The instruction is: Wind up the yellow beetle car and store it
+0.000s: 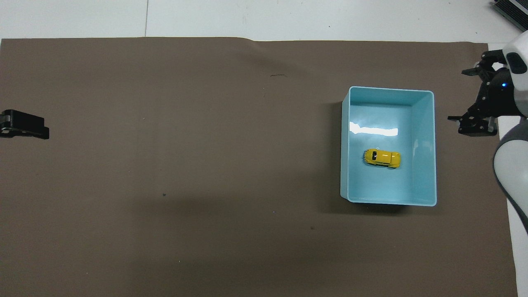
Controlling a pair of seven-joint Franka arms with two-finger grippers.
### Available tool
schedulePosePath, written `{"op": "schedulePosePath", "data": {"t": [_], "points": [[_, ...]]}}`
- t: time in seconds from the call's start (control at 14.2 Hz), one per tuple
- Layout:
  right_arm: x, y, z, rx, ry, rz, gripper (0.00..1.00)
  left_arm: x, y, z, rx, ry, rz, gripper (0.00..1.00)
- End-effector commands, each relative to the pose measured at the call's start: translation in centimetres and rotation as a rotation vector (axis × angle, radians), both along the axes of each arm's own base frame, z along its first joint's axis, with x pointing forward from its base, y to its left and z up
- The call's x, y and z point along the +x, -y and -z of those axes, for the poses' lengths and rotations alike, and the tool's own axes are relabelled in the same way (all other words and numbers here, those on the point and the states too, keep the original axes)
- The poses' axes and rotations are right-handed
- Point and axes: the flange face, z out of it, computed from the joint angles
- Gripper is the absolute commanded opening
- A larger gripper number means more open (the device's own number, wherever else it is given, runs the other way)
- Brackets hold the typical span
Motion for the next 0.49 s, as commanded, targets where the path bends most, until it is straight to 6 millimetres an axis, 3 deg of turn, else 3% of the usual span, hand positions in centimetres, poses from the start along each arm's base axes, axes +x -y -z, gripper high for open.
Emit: {"op": "schedulePosePath", "data": {"t": [0.0,0.42], "points": [[-0.4,0.2,-1.5,0.058,-0.036,0.201,1.00,-0.4,-0.3,-0.6,-0.006,-0.005,-0.002,1.00],[-1.9,0.1,-3.6,0.145,-0.142,0.674,1.00,-0.4,-0.3,-0.6,-0.006,-0.003,-0.002,1.00]]}}
